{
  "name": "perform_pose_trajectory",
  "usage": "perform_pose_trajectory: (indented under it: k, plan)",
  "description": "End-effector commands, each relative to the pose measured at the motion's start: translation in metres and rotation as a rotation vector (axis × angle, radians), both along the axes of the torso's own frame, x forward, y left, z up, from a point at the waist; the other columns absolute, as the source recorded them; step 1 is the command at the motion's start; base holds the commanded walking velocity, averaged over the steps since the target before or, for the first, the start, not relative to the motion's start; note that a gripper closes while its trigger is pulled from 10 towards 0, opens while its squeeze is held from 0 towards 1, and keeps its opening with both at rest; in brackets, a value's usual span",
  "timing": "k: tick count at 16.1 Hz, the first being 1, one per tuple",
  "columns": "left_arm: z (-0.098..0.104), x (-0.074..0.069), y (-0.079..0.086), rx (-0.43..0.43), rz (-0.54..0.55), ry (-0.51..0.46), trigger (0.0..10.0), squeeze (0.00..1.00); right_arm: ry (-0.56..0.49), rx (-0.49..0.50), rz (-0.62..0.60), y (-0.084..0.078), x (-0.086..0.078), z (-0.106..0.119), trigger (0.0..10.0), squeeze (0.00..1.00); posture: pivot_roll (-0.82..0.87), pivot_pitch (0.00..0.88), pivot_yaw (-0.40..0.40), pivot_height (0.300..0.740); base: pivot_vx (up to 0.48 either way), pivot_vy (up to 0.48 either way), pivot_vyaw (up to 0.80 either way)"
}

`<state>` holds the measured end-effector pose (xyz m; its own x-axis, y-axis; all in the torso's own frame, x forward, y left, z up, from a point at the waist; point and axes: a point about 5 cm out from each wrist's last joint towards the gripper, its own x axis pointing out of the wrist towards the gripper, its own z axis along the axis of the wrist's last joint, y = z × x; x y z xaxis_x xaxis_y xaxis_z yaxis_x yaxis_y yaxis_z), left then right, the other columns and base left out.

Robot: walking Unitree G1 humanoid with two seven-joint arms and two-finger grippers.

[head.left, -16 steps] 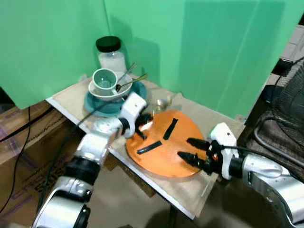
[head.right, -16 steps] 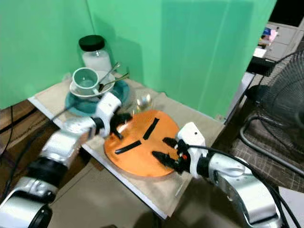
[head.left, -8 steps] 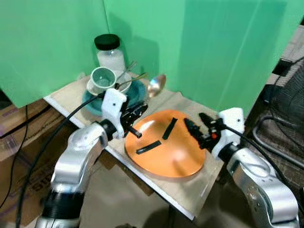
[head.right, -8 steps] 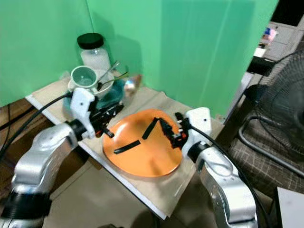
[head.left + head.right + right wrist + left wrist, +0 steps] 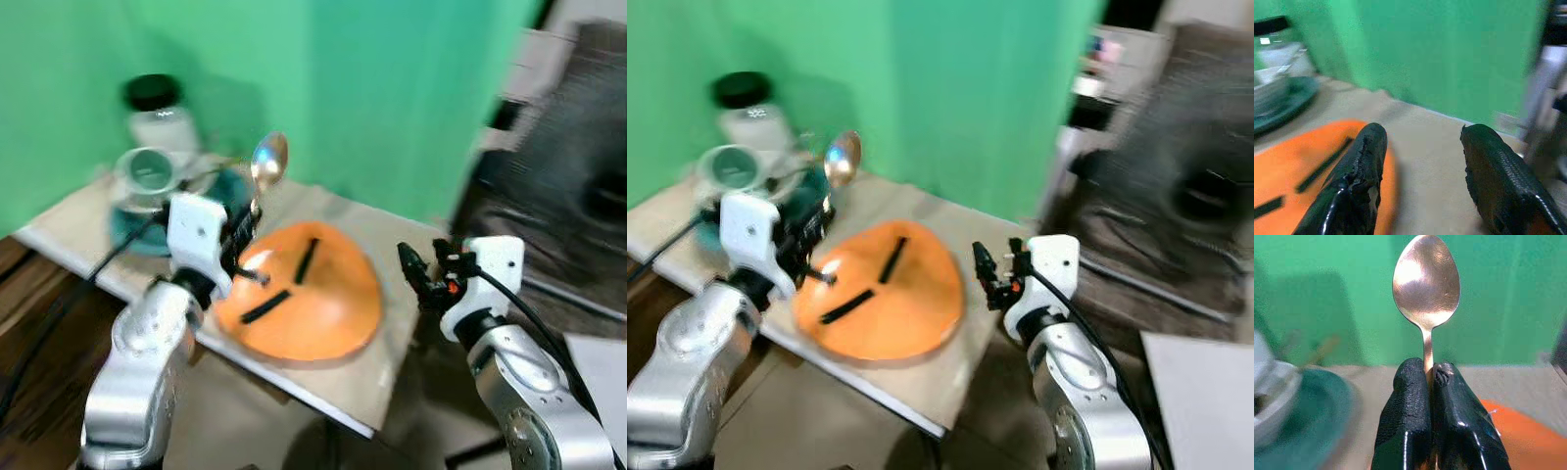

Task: Setting the table

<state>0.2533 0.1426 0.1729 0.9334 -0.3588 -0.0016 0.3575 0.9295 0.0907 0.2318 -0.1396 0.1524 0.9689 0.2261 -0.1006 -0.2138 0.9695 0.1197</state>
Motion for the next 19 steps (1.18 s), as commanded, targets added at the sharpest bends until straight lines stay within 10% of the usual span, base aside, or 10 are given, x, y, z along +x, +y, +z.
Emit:
perform_pose_trajectory:
  k: [1, 19]
  plan:
    - [0.0014, -0.0039, 0.0007, 0.026, 0.013, -0.005, 10.0, 0.00, -0.020, 0.000, -0.024, -0.0004, -0.0023, 0.0044, 10.0, 0.00, -0.10, 0.000, 0.052, 0.740, 0.000, 0.000, -0.80]
    - [0.0039, -0.0118, 0.0030, -0.009, 0.127, -0.035, 10.0, 0.00, -0.026, -0.061, -0.028, 0.0006, 0.0032, 0.0065, 10.0, 0.00, -0.10, 0.000, 0.026, 0.740, 0.000, 0.000, -0.80]
